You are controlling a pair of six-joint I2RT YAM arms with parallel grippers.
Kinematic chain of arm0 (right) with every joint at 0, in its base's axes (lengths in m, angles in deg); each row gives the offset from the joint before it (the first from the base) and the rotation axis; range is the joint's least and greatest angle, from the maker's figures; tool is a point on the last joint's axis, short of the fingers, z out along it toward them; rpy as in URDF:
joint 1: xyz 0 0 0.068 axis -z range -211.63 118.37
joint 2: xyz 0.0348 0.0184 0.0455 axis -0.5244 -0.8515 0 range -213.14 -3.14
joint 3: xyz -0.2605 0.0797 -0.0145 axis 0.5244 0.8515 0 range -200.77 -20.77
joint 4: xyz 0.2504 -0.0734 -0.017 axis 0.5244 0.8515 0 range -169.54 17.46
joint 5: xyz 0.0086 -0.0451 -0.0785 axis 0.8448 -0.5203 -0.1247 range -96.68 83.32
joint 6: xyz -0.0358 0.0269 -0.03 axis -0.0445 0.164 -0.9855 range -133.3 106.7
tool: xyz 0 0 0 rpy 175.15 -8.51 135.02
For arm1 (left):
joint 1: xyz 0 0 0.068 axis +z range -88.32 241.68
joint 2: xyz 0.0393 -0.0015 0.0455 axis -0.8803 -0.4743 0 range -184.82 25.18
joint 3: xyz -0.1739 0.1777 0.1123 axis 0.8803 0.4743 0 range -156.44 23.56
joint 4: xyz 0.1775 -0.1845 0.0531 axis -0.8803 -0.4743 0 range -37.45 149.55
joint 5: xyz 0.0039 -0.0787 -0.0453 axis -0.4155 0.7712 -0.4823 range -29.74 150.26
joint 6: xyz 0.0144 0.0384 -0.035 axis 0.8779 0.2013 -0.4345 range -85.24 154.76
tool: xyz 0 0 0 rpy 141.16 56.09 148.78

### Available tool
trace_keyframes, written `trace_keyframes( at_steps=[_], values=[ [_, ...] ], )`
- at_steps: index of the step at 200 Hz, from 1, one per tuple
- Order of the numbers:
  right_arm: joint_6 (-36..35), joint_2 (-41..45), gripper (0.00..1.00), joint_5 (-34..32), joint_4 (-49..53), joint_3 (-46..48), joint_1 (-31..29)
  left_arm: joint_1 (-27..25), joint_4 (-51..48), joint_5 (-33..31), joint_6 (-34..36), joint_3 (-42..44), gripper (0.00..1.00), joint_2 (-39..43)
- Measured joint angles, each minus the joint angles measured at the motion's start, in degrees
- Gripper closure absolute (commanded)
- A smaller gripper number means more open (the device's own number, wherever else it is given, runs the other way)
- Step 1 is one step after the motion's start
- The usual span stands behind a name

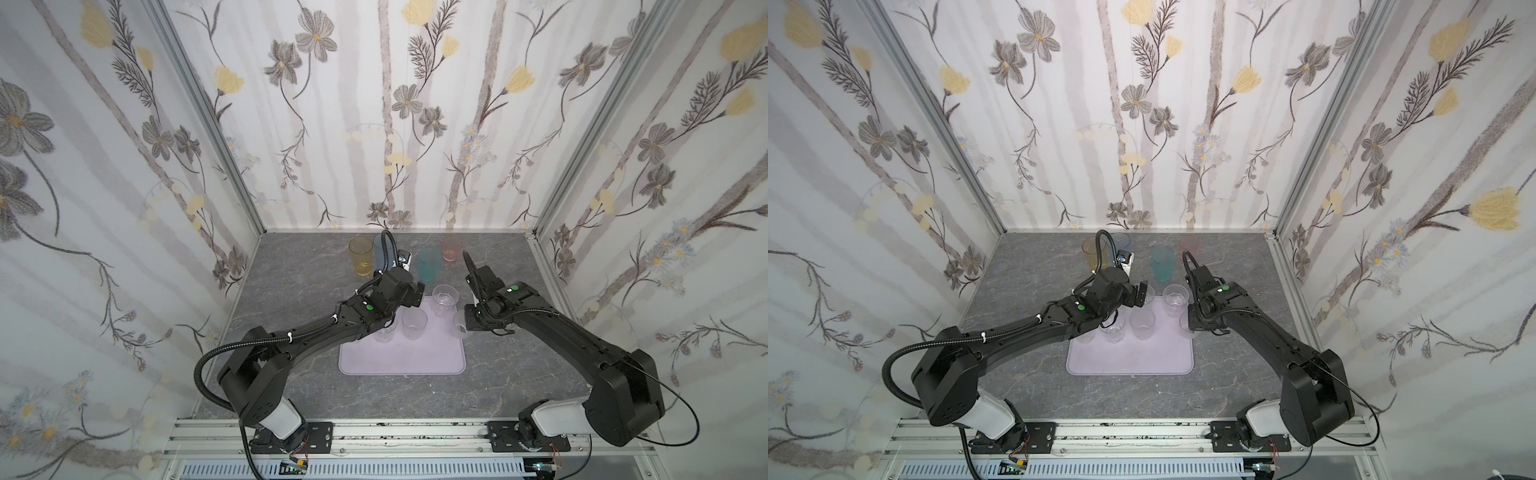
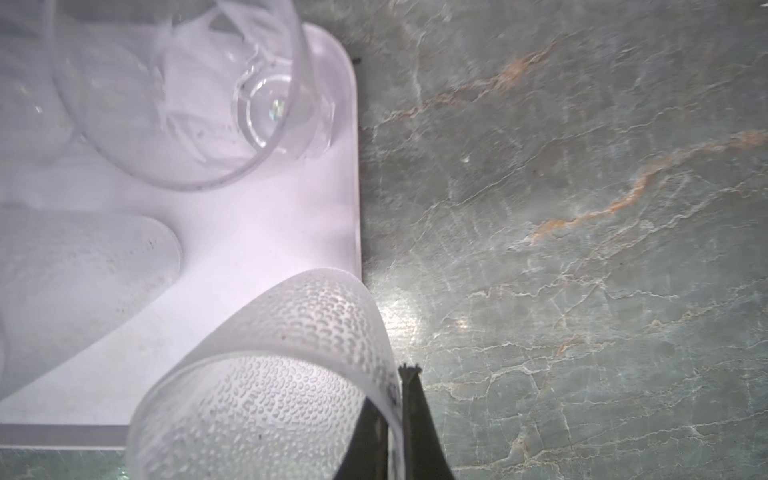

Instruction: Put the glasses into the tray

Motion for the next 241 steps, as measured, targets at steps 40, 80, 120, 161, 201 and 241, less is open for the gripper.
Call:
trace_keyframes(
  at_steps=[40,80,120,161,201,241],
  values=[
    [0.3,-7.2,0.96,-1.2,0.5,-4.5,-4.2,0.5,0.2,0.2,-1.6,3.9,0.00,3.5],
    [-0.6,-11.5,0.96,-2.8,0.2,-6.8,-4.4,1.2,0.2,0.2,-2.2,5.5,0.00,4.5],
    [-2.1,-13.8,0.96,-4.2,-0.4,-7.6,-4.4,1.2,0.4,0.2,-2.2,5.7,0.00,4.6],
    [-2.5,-14.9,0.90,-4.3,-0.9,-7.9,-4.3,1.4,0.9,0.2,-2.3,6.3,0.00,5.0],
    [-2.9,-15.9,0.86,-4.1,-1.8,-8.2,-4.2,2.5,1.0,0.2,-2.7,7.2,0.00,6.7],
    [-2.9,-16.0,0.75,-3.7,-1.7,-8.9,-4.2,5.3,0.9,1.9,-2.9,9.4,0.00,10.4]
  ],
)
